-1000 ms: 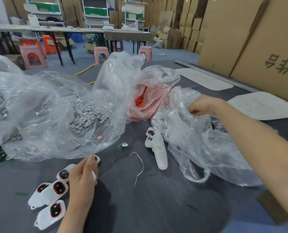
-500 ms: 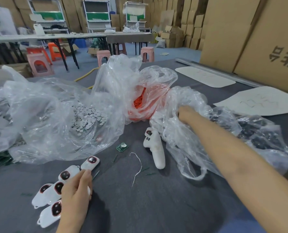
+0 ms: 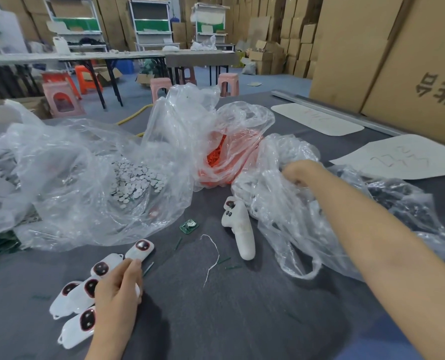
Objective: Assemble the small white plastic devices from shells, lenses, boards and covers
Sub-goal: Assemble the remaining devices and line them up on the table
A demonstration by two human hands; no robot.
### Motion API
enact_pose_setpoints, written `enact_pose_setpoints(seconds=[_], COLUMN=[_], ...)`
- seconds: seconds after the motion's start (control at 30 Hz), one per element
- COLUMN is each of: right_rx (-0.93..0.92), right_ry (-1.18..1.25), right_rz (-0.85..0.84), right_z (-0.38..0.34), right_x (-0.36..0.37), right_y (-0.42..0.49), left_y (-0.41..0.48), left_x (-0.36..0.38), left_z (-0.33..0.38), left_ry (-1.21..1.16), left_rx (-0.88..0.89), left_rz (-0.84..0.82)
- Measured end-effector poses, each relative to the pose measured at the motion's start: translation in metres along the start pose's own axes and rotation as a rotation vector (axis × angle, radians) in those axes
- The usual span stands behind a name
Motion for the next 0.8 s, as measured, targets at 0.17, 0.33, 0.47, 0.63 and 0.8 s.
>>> enact_pose_setpoints(seconds=[0.17, 0.33, 0.47, 0.63, 0.8], right_rx=[0.010, 0.011, -0.045, -0.044, -0.062], right_ry=[0.141, -0.101, -0.291, -0.223, -0.096], right_rz=[-0.195, -0.183, -0.075, -0.016, 0.240], right_z=[0.002, 0.003, 0.000, -0.003, -0.006], right_x=[0.002, 0.002, 0.005, 0.012, 0.012], right_y=[-0.009, -0.014, -0.023, -0.030, -0.038], left_y=[-0.002, -0.005, -0.004, -0.006, -0.009], left_x=[0.002, 0.004, 0.005, 0.004, 0.003], left_z=[0.009, 0.018, 0.017, 0.017, 0.026], left_ry=[-0.001, -0.022, -0.051, 0.028, 0.350], left_rx=[0.012, 0.012, -0.020, -0.023, -0.021], left_rz=[0.002, 0.023, 0.059, 0.068, 0.211])
Point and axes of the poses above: each hand's wrist, its own y-axis towards the middle knuckle, its own x-axis out of the palm, z = x × y, the point moved 3 cm from there along y, towards the middle knuckle
